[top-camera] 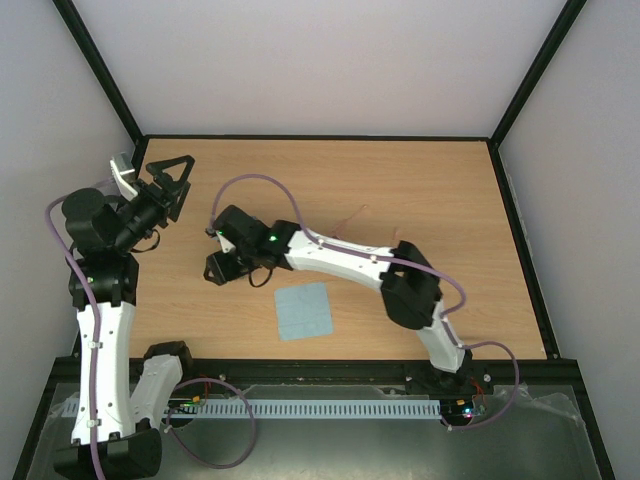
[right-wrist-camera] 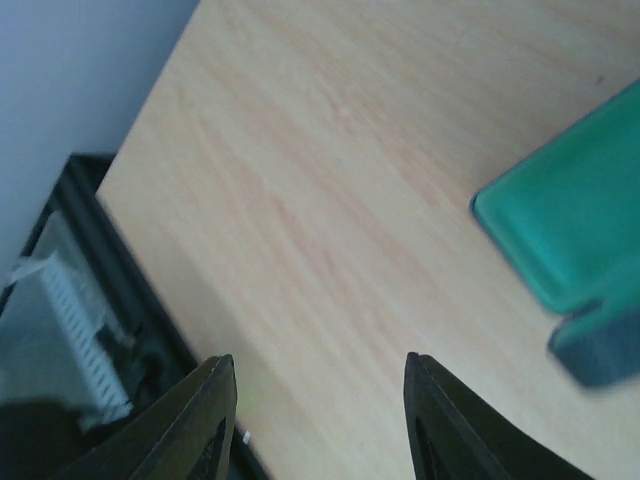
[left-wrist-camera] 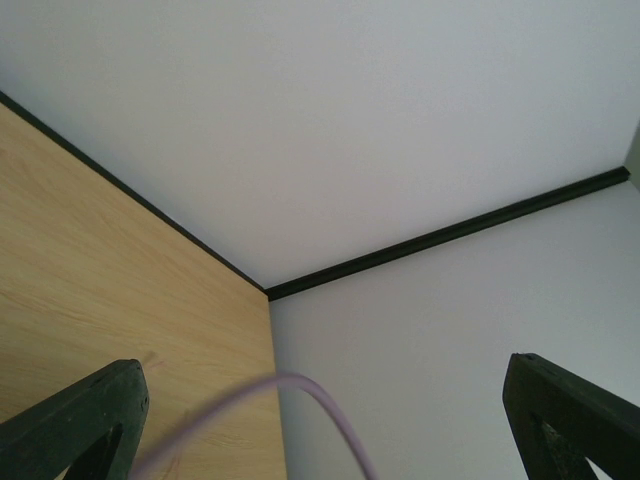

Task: Organize the sunglasses
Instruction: Adjust the sunglasses case at the center of the board.

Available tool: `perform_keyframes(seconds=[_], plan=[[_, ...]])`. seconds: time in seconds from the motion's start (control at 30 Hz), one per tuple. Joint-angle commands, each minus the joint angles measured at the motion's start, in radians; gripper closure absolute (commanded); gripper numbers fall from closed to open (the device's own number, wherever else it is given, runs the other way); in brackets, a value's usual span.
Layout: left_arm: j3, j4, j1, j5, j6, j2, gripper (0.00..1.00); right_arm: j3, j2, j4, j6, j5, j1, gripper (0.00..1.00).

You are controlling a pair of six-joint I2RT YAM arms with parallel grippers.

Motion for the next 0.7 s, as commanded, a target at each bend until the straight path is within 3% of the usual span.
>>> perform_keyframes(seconds=[0.0, 0.17, 0.67], plan=[[0.045, -0.003, 0.008, 0.067, -0.051, -0.018, 0.01, 0.291, 0.191, -0.283, -0.041, 0.145, 0.011, 0.51], [0.051, -0.003, 0.01, 0.07, -0.059, -0.023, 0.0, 0.477, 0.314, -0.404, -0.052, 0.242, 0.023, 0.51], [0.019, 0.01, 0.009, 0.06, -0.067, -0.032, 0.01, 0.381, 0.296, -0.495, -0.095, 0.506, 0.027, 0.5]])
